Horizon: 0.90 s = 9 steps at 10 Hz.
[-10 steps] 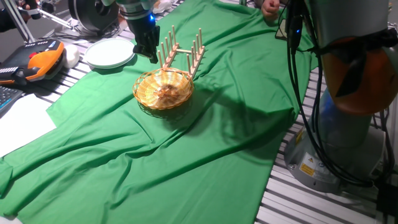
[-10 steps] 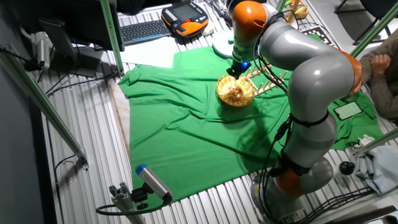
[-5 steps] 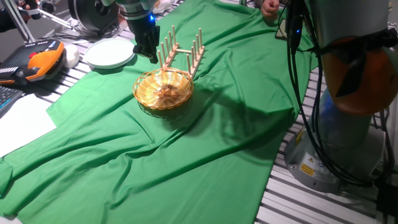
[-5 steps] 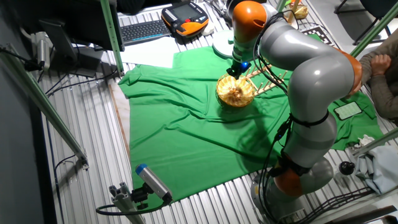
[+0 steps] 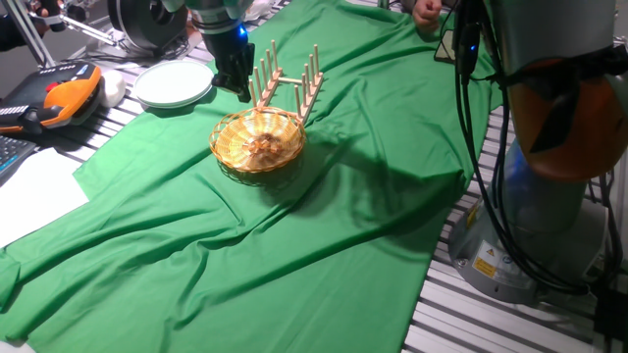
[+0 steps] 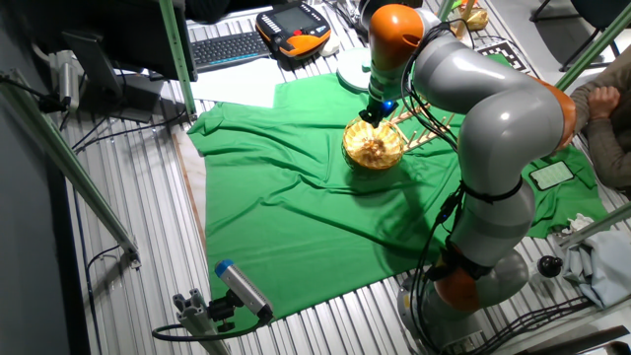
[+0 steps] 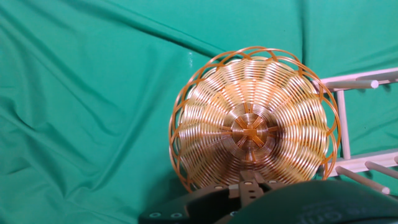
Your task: Take the dish off the dish rack
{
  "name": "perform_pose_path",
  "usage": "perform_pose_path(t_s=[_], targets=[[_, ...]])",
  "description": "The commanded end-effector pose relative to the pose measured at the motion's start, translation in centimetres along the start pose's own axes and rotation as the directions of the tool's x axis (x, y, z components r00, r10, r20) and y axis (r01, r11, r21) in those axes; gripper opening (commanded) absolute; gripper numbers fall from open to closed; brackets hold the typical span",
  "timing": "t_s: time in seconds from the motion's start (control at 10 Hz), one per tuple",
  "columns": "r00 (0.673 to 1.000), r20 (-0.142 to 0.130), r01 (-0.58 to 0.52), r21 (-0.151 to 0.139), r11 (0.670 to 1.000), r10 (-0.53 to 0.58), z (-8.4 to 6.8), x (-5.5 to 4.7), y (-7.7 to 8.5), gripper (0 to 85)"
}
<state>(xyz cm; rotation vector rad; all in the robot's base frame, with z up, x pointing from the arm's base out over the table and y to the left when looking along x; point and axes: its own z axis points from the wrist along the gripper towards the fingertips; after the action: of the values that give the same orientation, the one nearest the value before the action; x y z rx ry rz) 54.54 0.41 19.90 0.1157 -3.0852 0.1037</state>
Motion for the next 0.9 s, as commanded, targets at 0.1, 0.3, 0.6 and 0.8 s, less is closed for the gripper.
perform_pose_path(t_s=[0.1, 0.3, 0.6, 0.8], targets=[[1.000, -0.002, 0.000, 0.000, 1.000, 0.000, -0.02, -0.02, -0.01, 0.0], [1.000, 0.003, 0.006, 0.005, 1.000, -0.006, -0.04, -0.02, 0.00, 0.0], [1.000, 0.003, 0.008, 0.002, 1.000, -0.008, -0.05, -0.03, 0.00, 0.0], [1.000, 0.000, 0.007, 0.000, 1.000, -0.007, -0.05, -0.03, 0.01, 0.0]])
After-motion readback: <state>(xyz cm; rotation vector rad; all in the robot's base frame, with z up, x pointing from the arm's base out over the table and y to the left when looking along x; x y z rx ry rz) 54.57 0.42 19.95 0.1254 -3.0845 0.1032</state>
